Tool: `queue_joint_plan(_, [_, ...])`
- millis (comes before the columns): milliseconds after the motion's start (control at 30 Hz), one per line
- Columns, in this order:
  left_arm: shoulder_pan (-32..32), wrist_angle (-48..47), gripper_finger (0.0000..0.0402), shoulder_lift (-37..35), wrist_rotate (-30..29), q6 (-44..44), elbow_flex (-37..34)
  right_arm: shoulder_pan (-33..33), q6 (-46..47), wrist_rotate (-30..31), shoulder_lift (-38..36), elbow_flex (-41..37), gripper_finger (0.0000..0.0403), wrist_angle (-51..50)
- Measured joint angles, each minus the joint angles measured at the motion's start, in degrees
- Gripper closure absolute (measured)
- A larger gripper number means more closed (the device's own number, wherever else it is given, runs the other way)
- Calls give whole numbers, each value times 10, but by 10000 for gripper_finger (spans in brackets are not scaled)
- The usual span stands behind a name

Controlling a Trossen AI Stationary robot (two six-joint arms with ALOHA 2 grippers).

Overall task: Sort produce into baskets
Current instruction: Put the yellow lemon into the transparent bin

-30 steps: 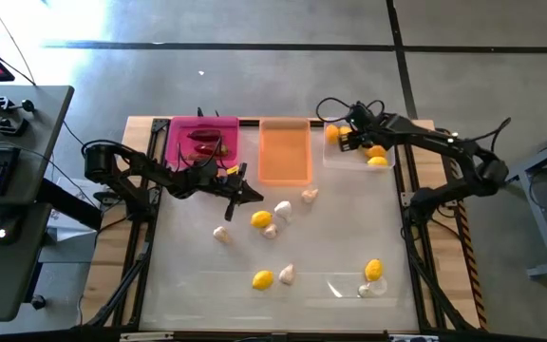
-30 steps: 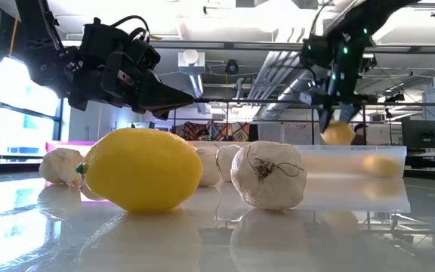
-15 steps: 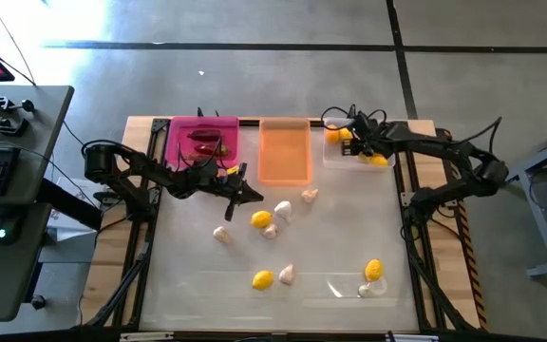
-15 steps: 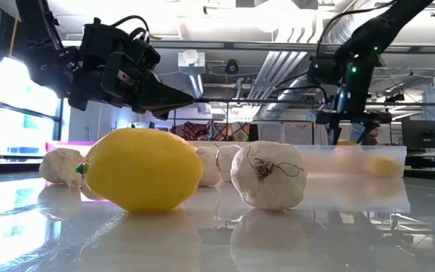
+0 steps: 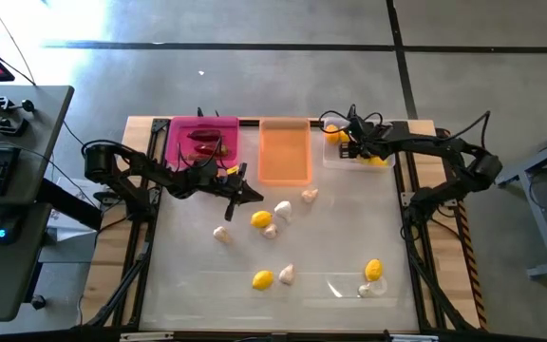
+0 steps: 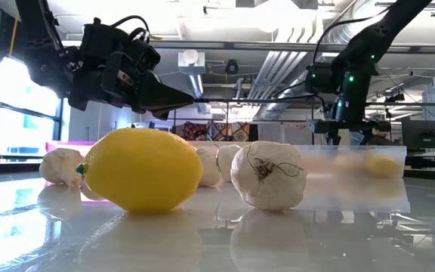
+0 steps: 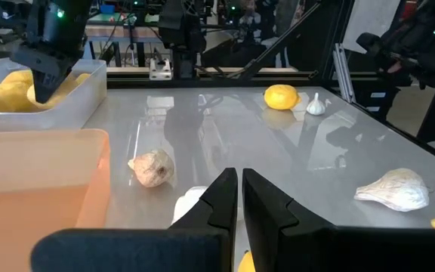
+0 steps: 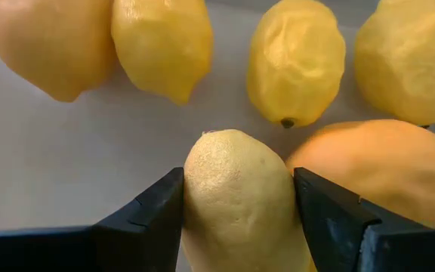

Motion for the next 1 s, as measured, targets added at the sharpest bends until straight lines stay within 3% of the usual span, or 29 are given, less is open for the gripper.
queue_joint_plan(333, [0, -1, 392, 0, 0, -33, 0, 2, -69, 5, 4, 38, 113, -26])
queue_joint_plan(500, [0, -1, 392, 0, 0, -17, 0, 23, -104, 8, 4, 108, 118, -107])
queue_joint_plan(633, [3, -3, 392, 0, 0, -13, 0, 76, -139, 27, 4, 168, 165, -178])
queue_joint_plan(800, [9, -14, 392, 0, -1, 5, 0, 183, -140, 52, 4, 199, 262, -206])
queue_joint_plan(900, [9, -21, 392, 0, 0, 17, 0, 251, -136, 65, 4, 196, 320, -187])
queue_joint_plan(1000, [5, -60, 392, -9, 3, 41, 0, 313, -140, 79, 3, 167, 368, -95])
